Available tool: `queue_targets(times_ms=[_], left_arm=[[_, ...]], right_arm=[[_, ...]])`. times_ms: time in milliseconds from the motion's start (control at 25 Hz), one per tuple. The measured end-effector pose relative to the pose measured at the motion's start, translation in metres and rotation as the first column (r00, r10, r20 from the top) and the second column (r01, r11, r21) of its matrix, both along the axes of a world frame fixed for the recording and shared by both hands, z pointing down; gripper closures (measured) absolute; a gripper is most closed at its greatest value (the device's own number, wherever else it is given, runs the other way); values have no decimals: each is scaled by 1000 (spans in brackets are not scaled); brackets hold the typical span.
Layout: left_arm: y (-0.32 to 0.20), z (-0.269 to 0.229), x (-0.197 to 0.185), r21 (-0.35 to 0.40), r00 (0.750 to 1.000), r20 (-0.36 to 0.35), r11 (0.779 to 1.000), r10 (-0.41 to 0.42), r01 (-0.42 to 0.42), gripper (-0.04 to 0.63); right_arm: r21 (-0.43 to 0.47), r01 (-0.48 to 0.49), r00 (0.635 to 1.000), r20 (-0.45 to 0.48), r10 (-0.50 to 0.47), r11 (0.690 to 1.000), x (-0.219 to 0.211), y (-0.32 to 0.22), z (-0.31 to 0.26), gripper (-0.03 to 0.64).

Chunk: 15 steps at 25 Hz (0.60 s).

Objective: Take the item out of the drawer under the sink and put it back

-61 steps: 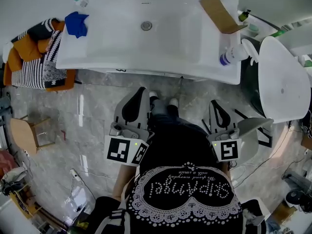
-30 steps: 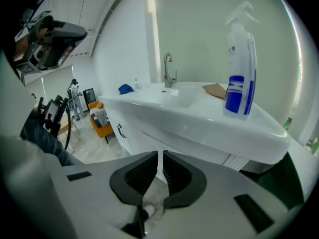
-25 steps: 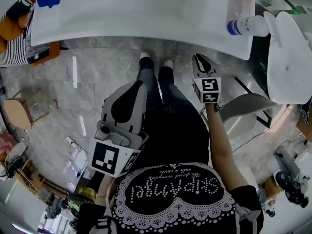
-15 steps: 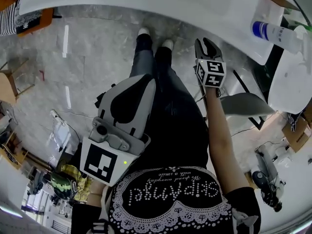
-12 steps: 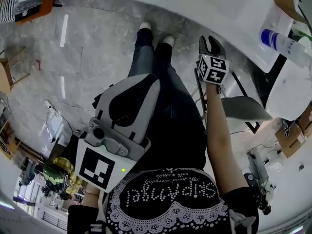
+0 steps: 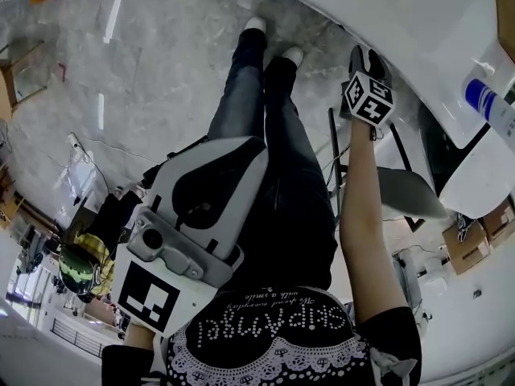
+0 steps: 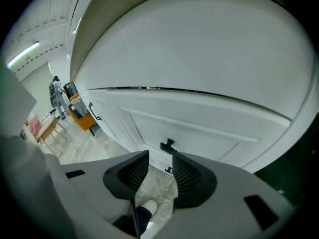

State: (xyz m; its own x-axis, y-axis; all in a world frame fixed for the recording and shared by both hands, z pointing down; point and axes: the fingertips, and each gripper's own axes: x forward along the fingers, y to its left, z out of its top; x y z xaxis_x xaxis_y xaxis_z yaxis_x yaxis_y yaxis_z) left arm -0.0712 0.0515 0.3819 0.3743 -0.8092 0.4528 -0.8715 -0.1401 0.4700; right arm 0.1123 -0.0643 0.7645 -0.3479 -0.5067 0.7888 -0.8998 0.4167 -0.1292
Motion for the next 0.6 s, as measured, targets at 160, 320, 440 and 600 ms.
queue_targets(times_ms=[160, 320, 440, 600], left_arm=[[3, 1, -1, -10, 1000, 3, 1000, 10, -10, 591], [3, 5, 0, -19, 1000, -4, 1000, 18, -18, 591], [6, 8, 2, -34, 999, -13, 999, 33, -33, 591], [8, 14, 5, -51, 999, -15, 997, 52, -53, 591]], right_arm=[[13, -50, 999, 13, 50, 999, -6, -13, 2, 477], [30, -106, 994, 38, 105, 994, -11, -22, 4, 471], [73, -165, 985, 57, 161, 984, -11, -22, 3, 469], [105, -244, 969, 64, 238, 964, -9, -21, 5, 469]])
